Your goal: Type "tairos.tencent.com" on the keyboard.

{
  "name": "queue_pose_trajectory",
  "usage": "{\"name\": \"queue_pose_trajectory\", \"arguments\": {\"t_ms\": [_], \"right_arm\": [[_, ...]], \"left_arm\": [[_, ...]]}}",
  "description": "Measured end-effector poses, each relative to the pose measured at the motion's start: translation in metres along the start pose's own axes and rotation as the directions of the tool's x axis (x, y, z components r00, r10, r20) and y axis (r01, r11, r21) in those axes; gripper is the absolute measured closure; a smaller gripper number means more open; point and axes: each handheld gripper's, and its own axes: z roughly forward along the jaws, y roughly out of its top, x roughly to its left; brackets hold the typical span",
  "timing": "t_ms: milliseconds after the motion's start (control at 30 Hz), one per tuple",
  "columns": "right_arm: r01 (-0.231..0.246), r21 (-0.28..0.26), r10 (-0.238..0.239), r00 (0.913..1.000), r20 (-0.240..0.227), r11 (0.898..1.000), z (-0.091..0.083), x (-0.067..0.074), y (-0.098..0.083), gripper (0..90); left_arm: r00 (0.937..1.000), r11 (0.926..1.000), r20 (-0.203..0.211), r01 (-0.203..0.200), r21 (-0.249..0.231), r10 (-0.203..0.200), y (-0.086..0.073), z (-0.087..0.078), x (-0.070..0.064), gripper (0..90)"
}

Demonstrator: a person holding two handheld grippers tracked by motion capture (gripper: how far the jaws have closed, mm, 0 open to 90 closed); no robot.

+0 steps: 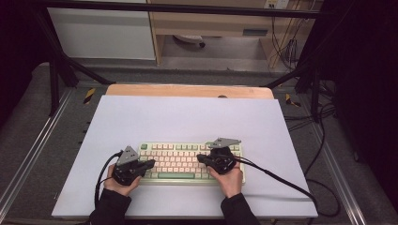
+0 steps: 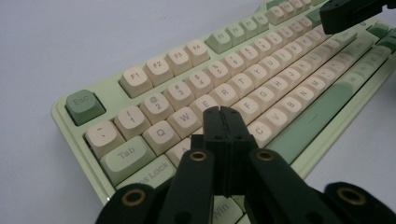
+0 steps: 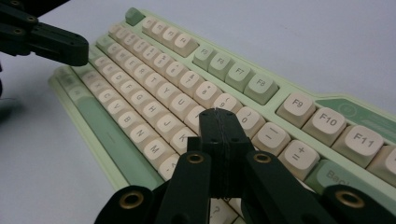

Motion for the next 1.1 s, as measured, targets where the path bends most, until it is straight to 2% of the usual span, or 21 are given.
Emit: {"name": "queue_pose_trajectory", "arguments": {"t_ms": [133, 433, 900, 1100], "right_arm": [[0.013, 0.012, -0.013, 0.9998, 0.013, 1.0, 0.008, 0.001, 0.004, 90.0], [-0.003, 0.033, 0.002, 0.9999, 0.011, 0.999, 0.022, 0.0, 0.001, 90.0], [-0.004, 0.04, 0.004, 0.9999, 0.009, 0.999, 0.028, -0.001, -0.002, 90.0], [0.007, 0.04, -0.007, 1.0, 0.005, 0.999, 0.025, -0.001, 0.0, 90.0]], "left_arm": [[1.0, 1.0, 0.0, 0.0, 0.001, 0.0, 0.0, 0.001, 0.0, 90.0], [1.0, 1.0, 0.001, -0.002, 0.002, 0.002, 0.0, 0.001, 0.0, 90.0], [1.0, 1.0, 0.0, -0.002, 0.003, 0.002, 0.0, 0.001, 0.0, 90.0], [1.0, 1.0, 0.001, -0.004, 0.003, 0.004, 0.0, 0.001, 0.0, 90.0]]}}
